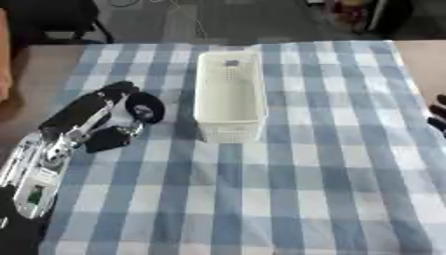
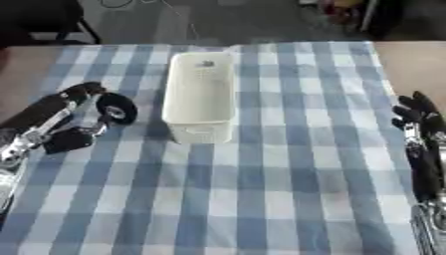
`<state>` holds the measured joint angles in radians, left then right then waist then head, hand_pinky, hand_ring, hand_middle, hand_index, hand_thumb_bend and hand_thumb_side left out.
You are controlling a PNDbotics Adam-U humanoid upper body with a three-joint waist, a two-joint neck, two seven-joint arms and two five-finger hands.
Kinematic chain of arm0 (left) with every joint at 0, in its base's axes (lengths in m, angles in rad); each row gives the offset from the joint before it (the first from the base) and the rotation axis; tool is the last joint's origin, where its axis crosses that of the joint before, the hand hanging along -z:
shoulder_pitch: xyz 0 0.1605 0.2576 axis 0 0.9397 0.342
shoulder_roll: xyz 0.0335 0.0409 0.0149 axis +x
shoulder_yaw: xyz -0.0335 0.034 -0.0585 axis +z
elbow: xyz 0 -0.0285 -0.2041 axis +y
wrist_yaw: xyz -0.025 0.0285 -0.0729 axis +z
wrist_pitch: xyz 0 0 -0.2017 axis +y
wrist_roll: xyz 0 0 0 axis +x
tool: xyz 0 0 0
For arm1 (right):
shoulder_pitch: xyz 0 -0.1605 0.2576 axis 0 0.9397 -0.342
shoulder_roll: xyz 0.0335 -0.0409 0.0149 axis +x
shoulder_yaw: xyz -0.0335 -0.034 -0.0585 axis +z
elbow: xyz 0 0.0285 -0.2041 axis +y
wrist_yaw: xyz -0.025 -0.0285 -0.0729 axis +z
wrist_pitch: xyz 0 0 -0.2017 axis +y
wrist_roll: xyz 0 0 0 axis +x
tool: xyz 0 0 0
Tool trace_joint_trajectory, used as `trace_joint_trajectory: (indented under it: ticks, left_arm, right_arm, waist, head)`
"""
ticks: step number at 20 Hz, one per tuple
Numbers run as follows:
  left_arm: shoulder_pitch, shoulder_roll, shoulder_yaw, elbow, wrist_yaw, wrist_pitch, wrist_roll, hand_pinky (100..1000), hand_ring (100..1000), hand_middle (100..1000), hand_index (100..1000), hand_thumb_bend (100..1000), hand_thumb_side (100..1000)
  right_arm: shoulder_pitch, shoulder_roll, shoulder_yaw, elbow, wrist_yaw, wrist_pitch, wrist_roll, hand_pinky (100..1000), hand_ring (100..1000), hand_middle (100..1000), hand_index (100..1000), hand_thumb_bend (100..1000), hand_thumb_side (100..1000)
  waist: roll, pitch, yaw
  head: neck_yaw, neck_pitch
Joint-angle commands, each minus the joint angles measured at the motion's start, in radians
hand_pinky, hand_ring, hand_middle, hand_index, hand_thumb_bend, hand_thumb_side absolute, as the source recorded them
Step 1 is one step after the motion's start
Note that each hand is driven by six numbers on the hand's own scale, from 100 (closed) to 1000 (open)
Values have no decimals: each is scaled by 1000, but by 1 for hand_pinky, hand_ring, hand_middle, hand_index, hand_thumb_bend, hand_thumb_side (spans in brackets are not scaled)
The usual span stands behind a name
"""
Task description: Pick up objects on the table and place them in the box.
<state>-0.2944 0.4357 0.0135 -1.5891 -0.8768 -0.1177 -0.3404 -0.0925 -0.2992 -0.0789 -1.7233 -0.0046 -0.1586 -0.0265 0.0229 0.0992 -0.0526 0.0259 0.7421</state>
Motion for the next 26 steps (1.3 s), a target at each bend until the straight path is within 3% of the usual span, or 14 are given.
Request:
trace_joint_trajectory:
  ticks: [1, 12, 26]
  left_arm:
    - [-25, 32, 9, -17, -16, 3, 6, 1000, 992, 1000, 1000, 849, 789]
    - [-81, 47, -10, 21, -40, -7, -4, 1000, 992, 1000, 1000, 837, 782]
    - [-145, 70, -43, 150, -37, -30, -14, 1000, 992, 1000, 1000, 841, 781]
  right_arm:
    - [-6, -13, -1, -12, 1, -1, 2, 871, 875, 865, 973, 100, 712]
    - [-7, -13, 0, -12, 0, -1, 3, 871, 875, 865, 973, 100, 712]
    - [-8, -12, 4, -9, -2, -1, 7, 871, 875, 865, 973, 100, 712]
  waist:
    - [0, -10, -1]
    - [1, -11, -4]
    - [1, -12, -11]
  head:
    - [-3, -15]
    - [-2, -21]
    - [1, -24]
